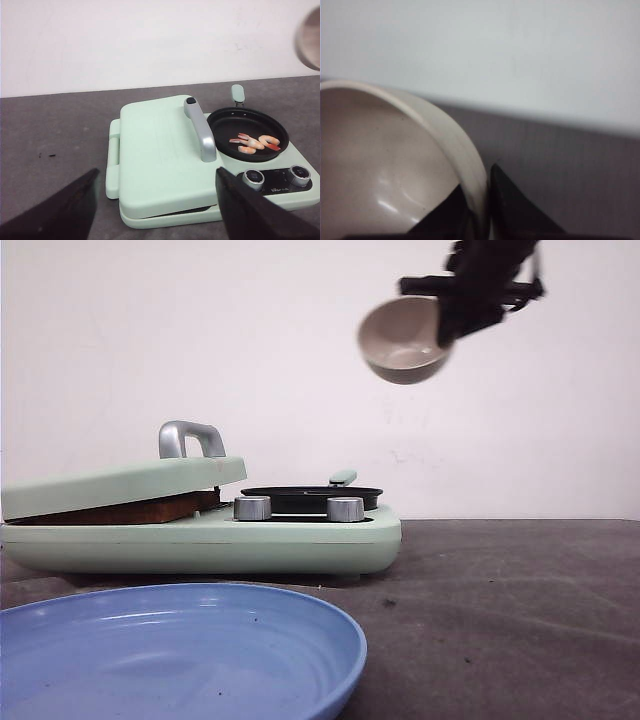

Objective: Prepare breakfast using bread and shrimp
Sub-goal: 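Carry the empty bowl back and set it on the table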

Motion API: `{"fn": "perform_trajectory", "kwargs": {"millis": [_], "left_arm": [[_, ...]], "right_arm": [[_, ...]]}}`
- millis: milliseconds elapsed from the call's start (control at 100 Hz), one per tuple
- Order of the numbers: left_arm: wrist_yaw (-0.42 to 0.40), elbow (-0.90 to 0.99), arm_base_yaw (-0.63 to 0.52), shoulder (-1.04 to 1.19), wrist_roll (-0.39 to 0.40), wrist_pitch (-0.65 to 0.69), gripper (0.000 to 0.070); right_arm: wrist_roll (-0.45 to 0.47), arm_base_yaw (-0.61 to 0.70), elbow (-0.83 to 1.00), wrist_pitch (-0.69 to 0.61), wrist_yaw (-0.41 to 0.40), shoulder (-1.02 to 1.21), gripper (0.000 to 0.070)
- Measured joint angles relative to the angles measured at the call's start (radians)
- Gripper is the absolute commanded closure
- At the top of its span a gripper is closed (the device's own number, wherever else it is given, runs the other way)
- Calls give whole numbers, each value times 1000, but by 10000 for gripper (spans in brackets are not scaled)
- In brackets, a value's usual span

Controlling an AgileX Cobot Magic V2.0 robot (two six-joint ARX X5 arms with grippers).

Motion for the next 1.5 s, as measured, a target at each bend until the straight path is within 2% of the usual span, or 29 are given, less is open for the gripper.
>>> {"fn": "perform_trajectory", "kwargs": {"millis": [90,240,360,610,910,1220,1500], "left_arm": [[0,0,0,0,0,0,301],[0,0,0,0,0,0,301],[0,0,0,0,0,0,301],[0,0,0,0,0,0,301],[0,0,0,0,0,0,301],[0,0,0,0,0,-1,301],[0,0,0,0,0,-1,301]], "right_arm": [[58,-62,41,-171,-113,0,698],[119,-166,47,-362,-326,6,697],[124,-209,47,-467,-378,35,698],[101,-220,47,-531,-405,111,697],[73,-208,47,-521,-395,249,697],[55,-205,40,-459,-308,346,697],[55,-205,39,-422,-305,346,697]]}}
